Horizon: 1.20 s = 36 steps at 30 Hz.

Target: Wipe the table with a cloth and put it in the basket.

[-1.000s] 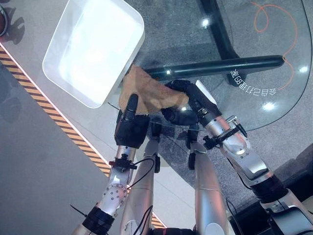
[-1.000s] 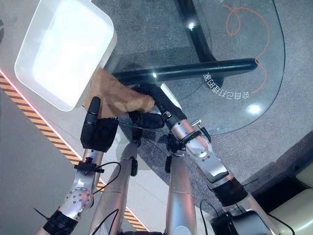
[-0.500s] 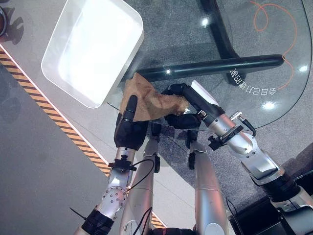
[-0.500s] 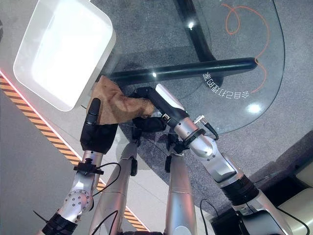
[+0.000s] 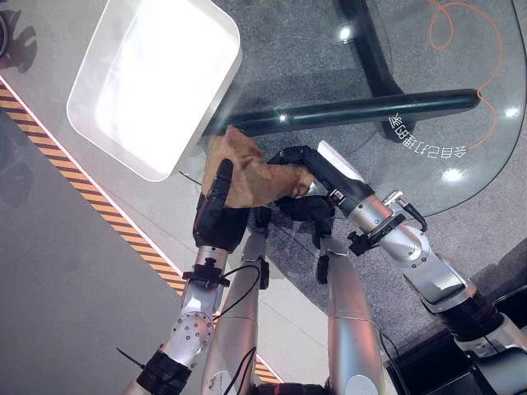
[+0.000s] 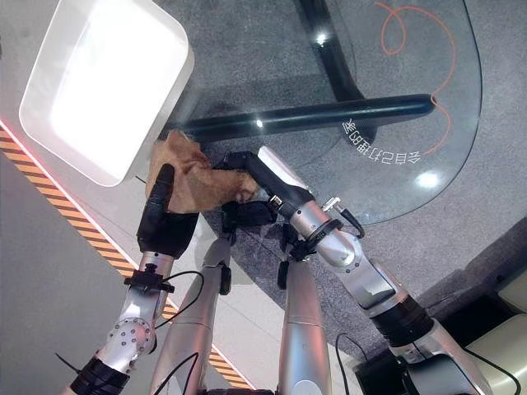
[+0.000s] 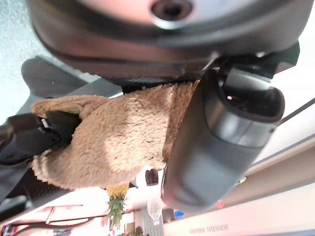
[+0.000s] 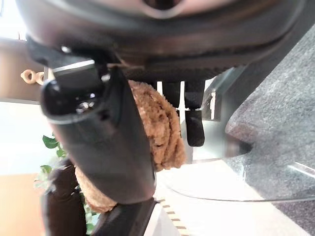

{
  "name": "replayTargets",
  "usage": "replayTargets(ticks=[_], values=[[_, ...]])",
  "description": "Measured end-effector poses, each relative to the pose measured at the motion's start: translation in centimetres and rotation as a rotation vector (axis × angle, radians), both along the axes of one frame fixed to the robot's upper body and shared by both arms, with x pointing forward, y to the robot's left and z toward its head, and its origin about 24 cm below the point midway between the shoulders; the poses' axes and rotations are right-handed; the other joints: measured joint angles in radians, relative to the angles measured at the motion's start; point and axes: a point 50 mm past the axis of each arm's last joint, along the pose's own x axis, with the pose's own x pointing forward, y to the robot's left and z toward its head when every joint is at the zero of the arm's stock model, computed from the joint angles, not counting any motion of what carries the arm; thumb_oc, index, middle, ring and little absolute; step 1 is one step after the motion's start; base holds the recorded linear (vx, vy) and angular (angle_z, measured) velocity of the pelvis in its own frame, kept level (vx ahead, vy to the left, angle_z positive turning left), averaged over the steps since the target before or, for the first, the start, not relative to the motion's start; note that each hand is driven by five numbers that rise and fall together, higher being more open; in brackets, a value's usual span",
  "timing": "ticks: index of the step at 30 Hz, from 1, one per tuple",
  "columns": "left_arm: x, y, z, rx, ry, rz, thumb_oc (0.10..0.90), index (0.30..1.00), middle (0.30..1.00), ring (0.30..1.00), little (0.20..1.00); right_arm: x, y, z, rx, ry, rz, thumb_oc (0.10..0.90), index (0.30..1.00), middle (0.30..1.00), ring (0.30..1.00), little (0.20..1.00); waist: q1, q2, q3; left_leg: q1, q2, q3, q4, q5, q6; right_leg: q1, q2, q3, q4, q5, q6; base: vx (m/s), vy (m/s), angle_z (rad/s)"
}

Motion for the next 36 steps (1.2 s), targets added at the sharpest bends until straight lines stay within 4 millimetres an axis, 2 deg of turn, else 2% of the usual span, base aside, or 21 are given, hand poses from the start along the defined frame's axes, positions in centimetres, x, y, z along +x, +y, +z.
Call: replayTargets(ticks=[5, 16, 17, 18, 19, 23, 27, 32, 36], values=[[0.1, 0.3, 0.1, -0.003, -0.004, 0.019, 0.100, 0.300, 0.300, 0.300, 0.200, -0.5, 0.9, -0.3, 0.005, 0.004, 0.046, 0.100, 0.300, 0.300, 0.300, 0.200, 0.001, 0.000, 0.000, 0.003, 0.000, 0.000, 0.001, 0.000, 0.000, 0.004, 0.000, -0.001, 0.001, 0.000, 0.000, 0.00, 0.000, 0.00], [0.1, 0.3, 0.2, -0.007, -0.011, 0.026, 0.100, 0.300, 0.300, 0.300, 0.200, -0.5, 1.0, -0.3, 0.022, -0.001, 0.036, 0.100, 0.300, 0.300, 0.300, 0.200, 0.001, -0.002, -0.001, 0.004, 0.000, -0.004, 0.002, 0.000, 0.000, 0.008, -0.001, -0.001, 0.001, 0.001, -0.001, 0.00, 0.003, 0.01], [0.2, 0.3, 0.3, -0.008, -0.014, 0.027, 0.100, 0.300, 0.300, 0.300, 0.200, -0.5, 1.0, -0.2, 0.029, -0.003, 0.033, 0.281, 0.455, 0.455, 0.455, 0.381, 0.000, -0.002, -0.001, 0.004, 0.000, -0.004, 0.003, 0.000, 0.000, 0.009, -0.001, -0.002, 0.001, 0.001, -0.001, 0.00, 0.000, 0.00], [0.2, 0.3, 0.4, -0.008, -0.016, 0.028, 0.100, 0.300, 0.300, 0.300, 0.200, -0.5, 1.0, -0.3, 0.034, -0.005, 0.028, 0.764, 0.869, 0.869, 0.869, 0.864, 0.000, -0.002, -0.001, 0.005, 0.000, -0.004, 0.003, 0.000, 0.000, 0.010, -0.001, -0.002, 0.001, 0.001, -0.001, 0.00, 0.000, 0.00], [0.2, 0.3, 0.4, -0.009, -0.017, 0.028, 0.100, 0.300, 0.300, 0.300, 0.200, -0.5, 1.0, -0.3, 0.038, -0.007, 0.026, 0.800, 0.900, 0.900, 0.900, 0.900, 0.000, -0.002, -0.001, 0.006, 0.000, -0.004, 0.003, 0.000, 0.000, 0.011, -0.001, -0.002, 0.001, 0.001, -0.001, 0.00, 0.000, 0.00], [0.3, 0.4, 0.5, -0.010, -0.021, 0.034, 0.100, 0.300, 0.300, 0.300, 0.200, -0.6, 1.1, -0.7, 0.066, 0.003, 0.015, 0.800, 0.900, 0.900, 0.900, 0.900, 0.000, -0.008, -0.001, 0.013, 0.001, -0.004, 0.005, 0.000, 0.000, 0.019, -0.001, -0.002, 0.000, 0.001, -0.001, 0.00, 0.000, 0.00], [0.3, 0.4, 0.6, -0.013, -0.027, 0.042, 0.100, 0.300, 0.300, 0.300, 0.200, -0.8, 1.2, -1.1, 0.120, 0.016, -0.002, 0.800, 0.900, 0.900, 0.900, 0.900, -0.001, -0.025, -0.001, 0.029, 0.001, -0.002, 0.004, 0.000, 0.000, 0.034, -0.001, -0.003, 0.000, 0.001, -0.001, 0.00, 0.000, 0.00], [0.3, 0.6, 0.5, -0.018, -0.030, 0.055, 0.100, 0.300, 0.300, 0.300, 0.200, -0.6, -0.3, -0.7, 0.267, 0.031, -0.076, 0.800, 0.900, 0.900, 0.900, 0.900, -0.002, -0.029, -0.001, 0.036, 0.001, -0.002, 0.011, -0.004, -0.001, 0.043, 0.000, -0.003, 0.000, 0.001, 0.000, 0.00, -0.006, 0.00], [0.3, 0.9, 0.7, -0.037, -0.047, 0.092, 0.100, 0.300, 0.300, 0.300, 0.200, -0.7, -1.1, -0.7, 0.317, 0.028, -0.098, 0.800, 0.900, 0.900, 0.900, 0.900, -0.005, -0.039, -0.001, 0.038, 0.002, 0.002, 0.017, -0.011, 0.004, 0.047, 0.001, -0.002, 0.001, 0.001, 0.000, -0.01, -0.026, -0.02]])
